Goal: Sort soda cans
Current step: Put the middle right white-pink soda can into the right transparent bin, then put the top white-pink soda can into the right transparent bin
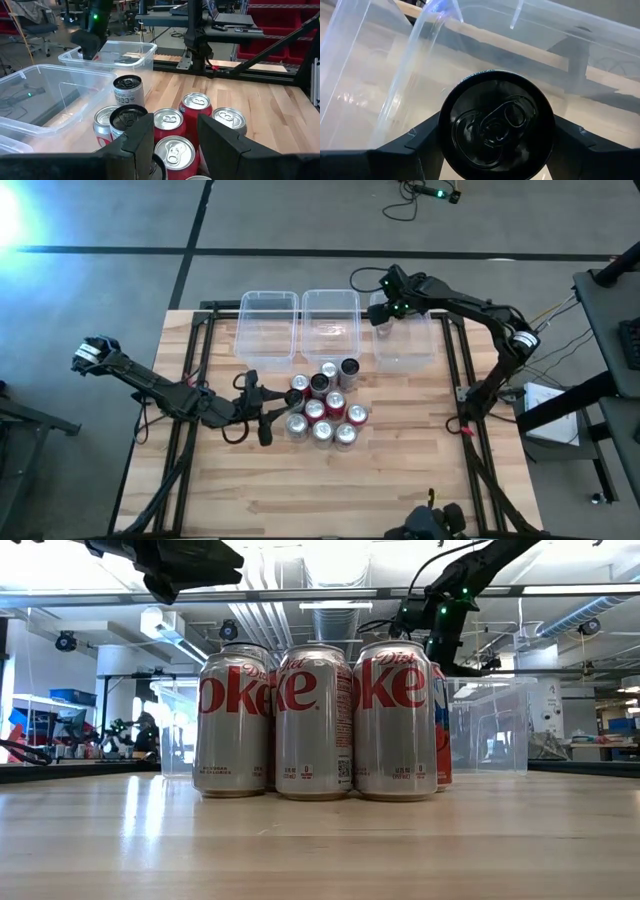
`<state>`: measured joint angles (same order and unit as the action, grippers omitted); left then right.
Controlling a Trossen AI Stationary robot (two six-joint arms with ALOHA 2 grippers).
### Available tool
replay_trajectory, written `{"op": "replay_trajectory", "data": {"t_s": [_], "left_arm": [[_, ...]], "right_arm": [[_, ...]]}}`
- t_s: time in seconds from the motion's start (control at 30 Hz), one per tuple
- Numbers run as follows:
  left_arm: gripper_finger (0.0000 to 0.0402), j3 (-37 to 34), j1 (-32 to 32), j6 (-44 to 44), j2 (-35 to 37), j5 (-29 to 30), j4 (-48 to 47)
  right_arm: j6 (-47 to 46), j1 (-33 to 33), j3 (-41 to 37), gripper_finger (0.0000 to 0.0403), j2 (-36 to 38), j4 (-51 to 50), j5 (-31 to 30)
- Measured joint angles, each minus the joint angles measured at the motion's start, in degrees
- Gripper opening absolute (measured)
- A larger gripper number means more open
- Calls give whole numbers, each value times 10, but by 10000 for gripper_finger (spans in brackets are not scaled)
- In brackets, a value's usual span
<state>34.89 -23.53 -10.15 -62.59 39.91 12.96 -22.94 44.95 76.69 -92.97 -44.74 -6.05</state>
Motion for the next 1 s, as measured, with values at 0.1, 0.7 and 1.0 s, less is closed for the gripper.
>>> {"op": "replay_trajectory", "data": {"t_s": [0.1, 0.7, 1.0], "left_arm": [[134, 0, 0, 0, 0, 0, -5], [134, 0, 1, 0, 0, 1, 5], [134, 0, 5, -4, 0, 2, 14]], "right_arm": [[0, 0, -1, 283, 2, 4, -3], [2, -119, 71, 358, 127, -63, -47], [-85, -366, 63, 354, 136, -101, -120]]}}
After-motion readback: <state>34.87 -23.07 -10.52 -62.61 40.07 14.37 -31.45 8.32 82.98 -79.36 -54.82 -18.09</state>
